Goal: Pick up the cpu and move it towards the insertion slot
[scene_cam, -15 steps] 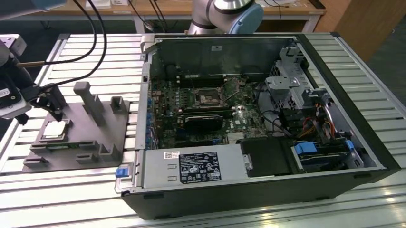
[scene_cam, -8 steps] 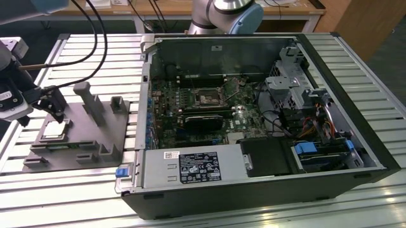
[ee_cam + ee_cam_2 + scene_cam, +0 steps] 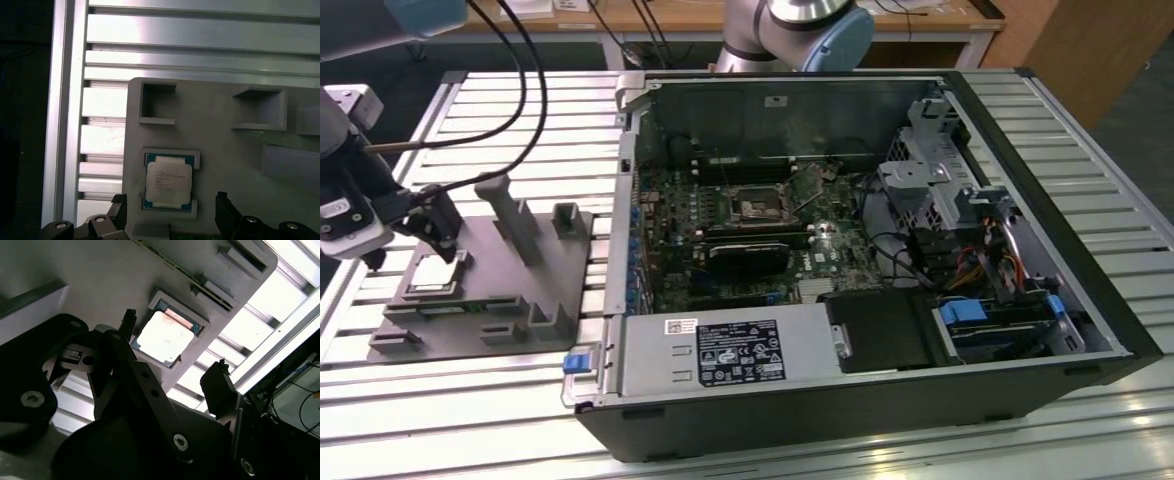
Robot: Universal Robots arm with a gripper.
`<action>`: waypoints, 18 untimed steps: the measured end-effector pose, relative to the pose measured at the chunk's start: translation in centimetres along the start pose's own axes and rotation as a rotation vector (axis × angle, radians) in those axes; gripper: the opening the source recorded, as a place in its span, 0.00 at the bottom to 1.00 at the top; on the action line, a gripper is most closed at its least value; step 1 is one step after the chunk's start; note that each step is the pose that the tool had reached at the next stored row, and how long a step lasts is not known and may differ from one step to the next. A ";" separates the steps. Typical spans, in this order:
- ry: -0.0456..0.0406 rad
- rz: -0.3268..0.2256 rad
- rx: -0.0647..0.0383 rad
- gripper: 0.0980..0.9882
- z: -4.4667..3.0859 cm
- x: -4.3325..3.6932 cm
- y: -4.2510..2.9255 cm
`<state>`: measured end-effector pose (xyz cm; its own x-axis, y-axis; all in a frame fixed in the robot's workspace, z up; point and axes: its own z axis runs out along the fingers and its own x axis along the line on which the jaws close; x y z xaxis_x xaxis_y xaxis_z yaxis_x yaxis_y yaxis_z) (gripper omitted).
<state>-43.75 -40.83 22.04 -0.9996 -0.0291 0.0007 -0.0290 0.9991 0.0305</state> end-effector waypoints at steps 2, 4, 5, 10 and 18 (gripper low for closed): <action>0.0000 0.000 0.000 0.78 0.14 0.00 -0.02; -0.0001 0.000 0.000 0.78 0.29 0.00 -0.03; 0.0000 0.000 0.000 0.78 0.34 0.00 -0.04; 0.0000 0.000 0.000 0.78 0.72 0.00 -0.08; -0.0001 0.000 0.000 0.78 1.77 0.00 -0.12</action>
<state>-43.75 -40.90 20.27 -0.9996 -0.0291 0.0006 -0.0290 0.9991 0.0305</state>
